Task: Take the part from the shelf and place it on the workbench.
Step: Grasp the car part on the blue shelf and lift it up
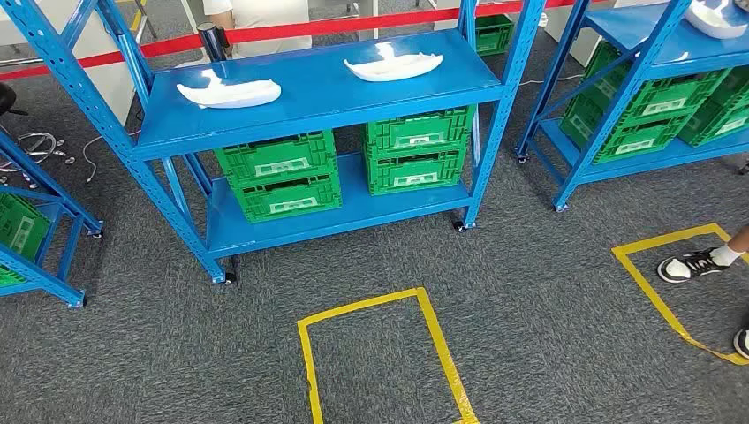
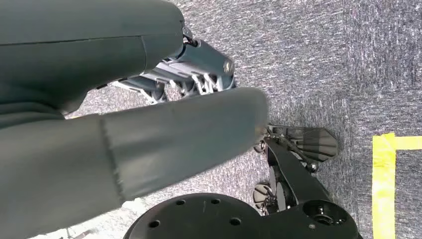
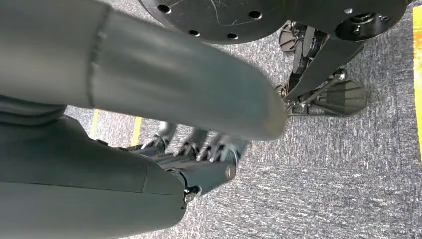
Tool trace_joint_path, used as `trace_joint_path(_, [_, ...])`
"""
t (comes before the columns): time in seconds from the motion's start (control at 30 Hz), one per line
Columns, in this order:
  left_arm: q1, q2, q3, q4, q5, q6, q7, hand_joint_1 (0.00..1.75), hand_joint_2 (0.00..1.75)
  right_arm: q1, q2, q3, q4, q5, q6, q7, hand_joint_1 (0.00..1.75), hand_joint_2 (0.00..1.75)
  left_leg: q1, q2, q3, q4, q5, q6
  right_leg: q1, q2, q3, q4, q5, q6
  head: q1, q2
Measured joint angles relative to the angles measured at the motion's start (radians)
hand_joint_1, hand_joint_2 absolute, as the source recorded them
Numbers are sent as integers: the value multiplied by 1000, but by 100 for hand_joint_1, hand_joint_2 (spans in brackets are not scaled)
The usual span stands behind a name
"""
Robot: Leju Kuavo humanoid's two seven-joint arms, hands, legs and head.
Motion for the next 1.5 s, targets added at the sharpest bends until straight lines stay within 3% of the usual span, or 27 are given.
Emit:
trace_joint_path(0.07, [-10,3,-13,9,-10,0,7,175,0,-9,-2,2,6,1,-1,11,168,0,0,0,0,0,0,0,0,0,0,0,0,0,0,0])
trace_joint_path(0.1, [-20,6,-24,17,-20,-1,16,138,0,-18,-3,4,12,2,-2,23,125,0,0,0,0,0,0,0,0,0,0,0,0,0,0,0])
trace_joint_path(0.2, [-52,14,-58,46,-59,-8,49,7,0,-47,-5,5,37,1,-11,77,0,0,0,0,1,0,1,0,0,0,1,0,0,0,0,0])
trace_joint_path(0.27, [-70,17,-79,66,-82,-9,69,0,0,-63,-6,6,56,1,-27,117,0,0,0,0,1,0,1,0,0,0,1,0,1,0,0,0])
trace_joint_path(0.3, [-78,18,-87,75,-92,-9,78,0,44,-70,-5,6,64,1,-37,134,0,0,0,0,3,0,1,0,0,0,1,0,1,0,0,0])
trace_joint_path(0.4, [-108,19,-117,111,-127,-6,108,0,175,-95,-5,6,96,0,-76,184,0,131,0,0,7,0,2,-1,0,0,0,0,2,0,0,0])
trace_joint_path(0.43, [-119,20,-128,125,-141,-3,121,0,175,-105,-5,6,108,-1,-92,199,0,175,0,0,7,0,2,-1,0,0,0,0,2,0,0,0])
trace_joint_path(0.53, [-146,22,-154,153,-173,4,152,0,175,-127,-4,5,133,-13,-117,201,0,175,0,0,8,1,2,-1,0,1,1,0,2,0,0,0])
trace_joint_path(0.7, [-171,27,-191,181,-114,9,109,0,175,-150,-1,3,156,-21,-42,87,0,175,0,0,8,1,2,-1,0,1,1,0,2,0,0,0])
trace_joint_path(0.9, [-179,28,-208,196,-207,15,209,0,175,-158,4,3,170,-35,-75,173,0,175,0,0,8,1,2,-1,0,1,1,0,2,0,0,0])
trace_joint_path(0.93, [-180,28,-211,197,-221,20,223,0,175,-158,5,3,171,-34,-83,190,0,131,0,0,8,1,2,-1,0,1,1,0,2,0,0,0])
trace_joint_path(1.03, [-180,28,-215,200,-240,39,236,0,44,-158,5,3,173,-24,-117,209,0,0,0,0,7,1,2,0,0,1,0,0,2,0,0,0])
trace_joint_path(1.07, [-181,29,-215,201,-242,43,234,0,0,-158,5,3,173,-21,-128,209,0,0,0,0,7,1,2,0,0,1,0,0,2,0,0,0])
trace_joint_path(1.3, [-182,33,-220,205,-258,28,245,0,0,-160,-34,-3,176,-27,-211,155,0,0,-2,0,7,1,2,0,0,1,1,0,3,1,0,0])
trace_joint_path(1.5, [-182,37,-221,206,-253,28,248,0,0,-162,-98,-24,177,-30,-203,85,0,0,-2,0,7,1,2,0,-1,1,1,0,3,2,0,0])
